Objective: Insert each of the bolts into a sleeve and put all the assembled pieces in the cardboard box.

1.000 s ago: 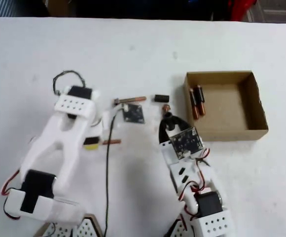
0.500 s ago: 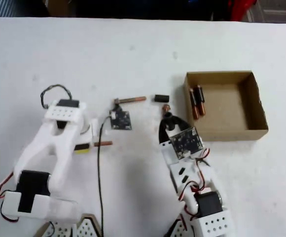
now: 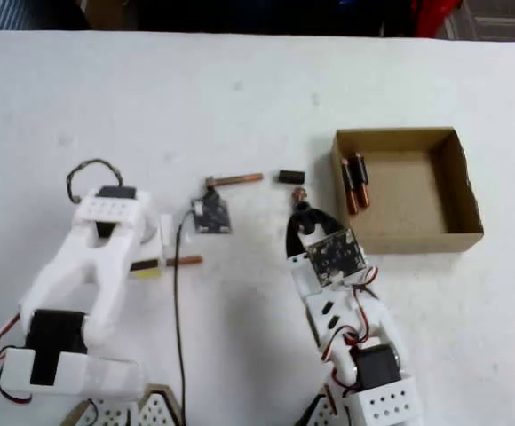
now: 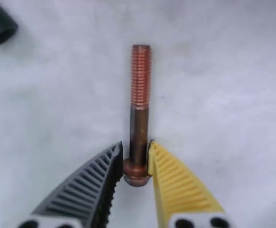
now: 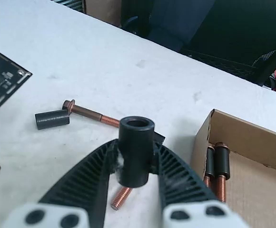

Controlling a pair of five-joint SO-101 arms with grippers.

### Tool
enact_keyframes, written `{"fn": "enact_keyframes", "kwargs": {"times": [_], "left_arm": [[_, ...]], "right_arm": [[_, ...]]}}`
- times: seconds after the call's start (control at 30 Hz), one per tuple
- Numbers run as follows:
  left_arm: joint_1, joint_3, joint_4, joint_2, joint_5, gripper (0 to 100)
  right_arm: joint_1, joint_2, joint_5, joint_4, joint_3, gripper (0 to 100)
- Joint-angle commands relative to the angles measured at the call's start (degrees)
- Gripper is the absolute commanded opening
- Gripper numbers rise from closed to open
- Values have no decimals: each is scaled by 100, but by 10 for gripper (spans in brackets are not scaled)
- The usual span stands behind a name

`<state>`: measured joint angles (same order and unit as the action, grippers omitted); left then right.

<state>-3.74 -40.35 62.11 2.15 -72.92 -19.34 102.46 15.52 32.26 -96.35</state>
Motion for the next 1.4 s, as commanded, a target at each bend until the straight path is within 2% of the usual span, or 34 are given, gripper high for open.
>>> {"fn": "enact_keyframes", "kwargs": {"times": [0.0, 0.6, 0.7, 0.8, 0.97, 1.07, 1.13, 1.23, 1.37], "left_arm": [[-207, 193, -88, 286, -26, 120], [-286, 1125, -44, 295, 35, 120], [-277, 1345, -44, 295, 598, 120], [-180, 1574, -44, 295, 1477, 120], [84, 1662, -44, 295, 3903, 120], [110, 1662, -35, 295, 4993, 120], [84, 1662, -35, 295, 5301, 120], [92, 1662, 273, 400, 5336, 107], [189, 1644, 844, 1024, 5371, 20]], "right_arm": [[57, 66, -26, -13, -44, 16], [57, 66, -26, -13, -44, 16], [57, 66, -26, -13, -44, 16], [57, 66, -26, -13, -44, 16], [57, 66, -26, -13, -44, 16], [57, 66, -26, -13, -44, 16], [57, 66, -26, -13, -44, 16], [57, 66, -26, -13, -44, 16], [48, 66, -26, -13, -44, 16]]}}
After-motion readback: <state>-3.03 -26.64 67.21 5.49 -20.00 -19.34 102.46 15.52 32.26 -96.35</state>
